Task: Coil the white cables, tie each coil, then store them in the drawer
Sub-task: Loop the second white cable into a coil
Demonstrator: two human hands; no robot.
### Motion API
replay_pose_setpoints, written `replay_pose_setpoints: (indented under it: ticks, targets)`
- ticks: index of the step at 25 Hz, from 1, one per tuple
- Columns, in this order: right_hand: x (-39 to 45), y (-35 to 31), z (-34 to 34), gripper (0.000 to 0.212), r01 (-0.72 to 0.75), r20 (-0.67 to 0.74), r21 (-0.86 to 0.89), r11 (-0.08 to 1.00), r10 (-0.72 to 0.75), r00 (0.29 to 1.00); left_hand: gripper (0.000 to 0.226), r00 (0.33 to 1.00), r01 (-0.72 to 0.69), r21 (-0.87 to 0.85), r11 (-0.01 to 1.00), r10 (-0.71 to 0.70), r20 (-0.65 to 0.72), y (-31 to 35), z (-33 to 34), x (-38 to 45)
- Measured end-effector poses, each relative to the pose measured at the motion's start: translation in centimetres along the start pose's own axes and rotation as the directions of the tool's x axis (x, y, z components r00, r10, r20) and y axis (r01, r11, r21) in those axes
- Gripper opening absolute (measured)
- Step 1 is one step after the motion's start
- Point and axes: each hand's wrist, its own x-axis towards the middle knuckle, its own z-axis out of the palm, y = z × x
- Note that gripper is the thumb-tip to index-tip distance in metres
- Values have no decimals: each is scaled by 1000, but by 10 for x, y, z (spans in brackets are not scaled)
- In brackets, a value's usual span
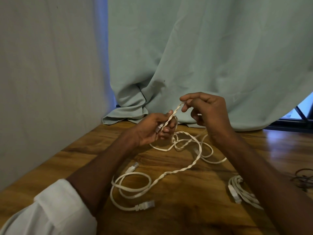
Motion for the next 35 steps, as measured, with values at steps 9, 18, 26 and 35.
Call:
replay_pose_setpoints:
  ticks: [9, 18, 26, 35]
  targets:
    - [10, 18, -14, 32, -378, 174, 249, 892, 343, 923, 55, 970, -19, -394, 919, 113, 217, 10, 5, 3]
    - [0, 30, 15, 28, -530, 337, 271, 803, 437, 834, 53, 971, -115, -627, 771, 219, 91, -2, 2, 8]
    - [0, 33, 11, 23, -450, 66, 180, 875, 445, 893, 40, 998, -59, -239, 969, 50, -41, 5, 3, 6]
    - [2, 24, -2, 20, -260, 55, 2, 966, 259, 964, 38, 998, -69, -309, 949, 62, -33, 13, -5, 3]
